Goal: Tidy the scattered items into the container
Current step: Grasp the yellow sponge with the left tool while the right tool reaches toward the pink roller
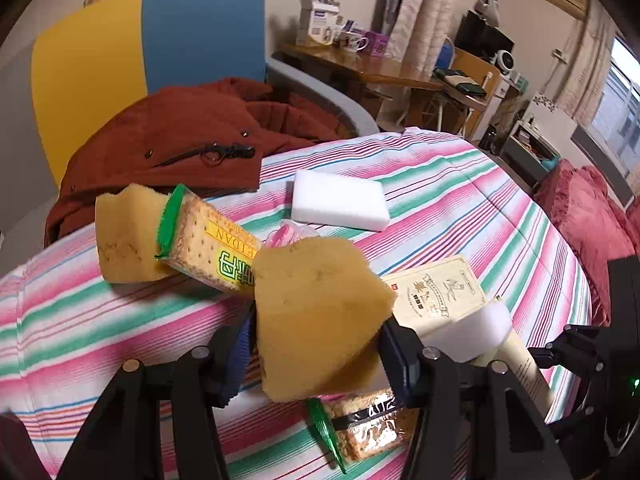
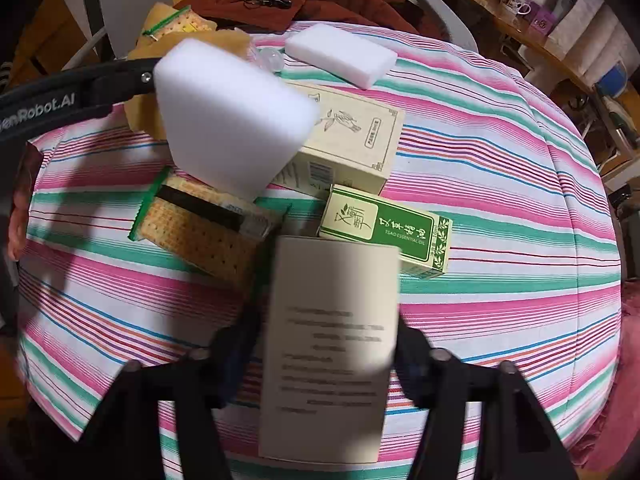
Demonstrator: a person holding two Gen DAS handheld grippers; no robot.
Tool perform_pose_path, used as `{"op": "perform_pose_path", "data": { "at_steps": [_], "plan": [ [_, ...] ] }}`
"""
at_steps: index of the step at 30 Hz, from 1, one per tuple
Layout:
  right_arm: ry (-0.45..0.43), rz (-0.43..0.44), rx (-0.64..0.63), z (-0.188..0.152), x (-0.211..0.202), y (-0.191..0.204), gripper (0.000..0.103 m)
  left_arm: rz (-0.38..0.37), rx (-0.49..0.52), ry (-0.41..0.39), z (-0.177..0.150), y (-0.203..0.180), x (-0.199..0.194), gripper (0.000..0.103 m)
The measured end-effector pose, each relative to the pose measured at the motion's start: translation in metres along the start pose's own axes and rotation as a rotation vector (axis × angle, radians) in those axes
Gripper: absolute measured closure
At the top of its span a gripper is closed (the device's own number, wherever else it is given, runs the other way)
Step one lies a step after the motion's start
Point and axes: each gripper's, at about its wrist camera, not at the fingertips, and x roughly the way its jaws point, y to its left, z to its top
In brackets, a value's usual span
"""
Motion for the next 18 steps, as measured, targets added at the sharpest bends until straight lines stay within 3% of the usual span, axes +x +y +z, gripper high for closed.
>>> {"op": "perform_pose_path", "data": {
  "at_steps": [9,18],
  "plan": [
    [-0.012,-0.009,-0.014,-0.002,-0.005,0.003,0.051,-0.02,-0.029,-0.039,-0.017,0.016,-0.012,0.049],
    [-0.029,-0.012,-0.025,-0.007,-0.01,0.007,0.051,0.024,-0.049,-0.079,-0.056,0.034,-0.049,0.049]
  ]
}}
